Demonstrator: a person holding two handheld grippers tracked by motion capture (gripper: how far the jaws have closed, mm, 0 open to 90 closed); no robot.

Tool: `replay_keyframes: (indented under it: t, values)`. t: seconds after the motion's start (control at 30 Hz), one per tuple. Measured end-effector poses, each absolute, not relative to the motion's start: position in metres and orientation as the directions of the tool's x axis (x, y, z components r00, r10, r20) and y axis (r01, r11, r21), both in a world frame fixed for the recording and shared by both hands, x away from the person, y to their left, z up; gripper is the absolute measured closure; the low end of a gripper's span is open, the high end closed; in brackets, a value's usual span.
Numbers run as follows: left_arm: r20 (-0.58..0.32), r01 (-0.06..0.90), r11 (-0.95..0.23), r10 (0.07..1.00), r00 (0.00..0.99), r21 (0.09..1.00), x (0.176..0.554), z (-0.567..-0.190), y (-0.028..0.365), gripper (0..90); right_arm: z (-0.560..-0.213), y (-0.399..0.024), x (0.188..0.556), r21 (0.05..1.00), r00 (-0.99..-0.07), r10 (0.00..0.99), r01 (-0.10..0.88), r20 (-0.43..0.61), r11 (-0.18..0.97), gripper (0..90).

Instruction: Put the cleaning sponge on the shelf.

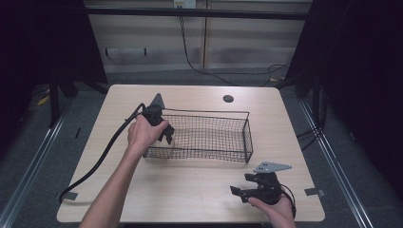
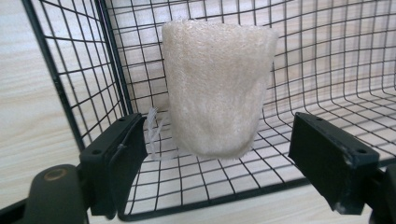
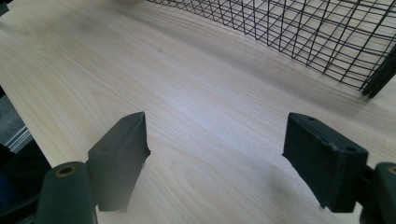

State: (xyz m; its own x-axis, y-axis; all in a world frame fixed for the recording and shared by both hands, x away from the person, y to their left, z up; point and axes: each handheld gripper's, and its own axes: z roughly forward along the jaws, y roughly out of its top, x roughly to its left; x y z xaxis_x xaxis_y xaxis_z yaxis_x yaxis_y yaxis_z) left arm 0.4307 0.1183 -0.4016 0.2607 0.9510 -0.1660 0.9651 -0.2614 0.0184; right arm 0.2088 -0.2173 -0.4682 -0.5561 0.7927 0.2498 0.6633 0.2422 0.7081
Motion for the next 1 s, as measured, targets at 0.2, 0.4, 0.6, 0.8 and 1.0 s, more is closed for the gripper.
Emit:
replay_keyframes:
  t: [0.2, 0.4, 0.6, 0.8, 1.0]
  values:
    - [-0.205, 0.953, -0.294, 0.931, 0.302, 0.068, 0.427, -0.392, 0.124, 18.6, -0.468, -0.218, 0.209, 0.708, -0.556, 0.793, 0.664, 0.250, 0.242, 21.7]
    - [-0.219, 0.930, -0.343, 0.905, 0.364, 0.130, 0.421, -0.382, 0.137, 18.4, -0.468, -0.217, 0.209, 0.707, -0.554, 0.794, 0.664, 0.249, 0.242, 21.7]
    - [-0.230, 0.896, -0.405, 0.869, 0.439, 0.181, 0.412, -0.372, 0.141, 18.3, -0.468, -0.218, 0.209, 0.707, -0.553, 0.795, 0.665, 0.249, 0.241, 21.7]
    - [-0.279, 0.882, -0.408, 0.841, 0.464, 0.237, 0.409, -0.368, 0.149, 19.2, -0.468, -0.218, 0.209, 0.708, -0.553, 0.796, 0.664, 0.246, 0.242, 21.7]
    - [-0.287, 0.856, -0.429, 0.814, 0.505, 0.289, 0.402, -0.364, 0.163, 19.2, -0.468, -0.218, 0.210, 0.707, -0.550, 0.798, 0.665, 0.248, 0.239, 21.7]
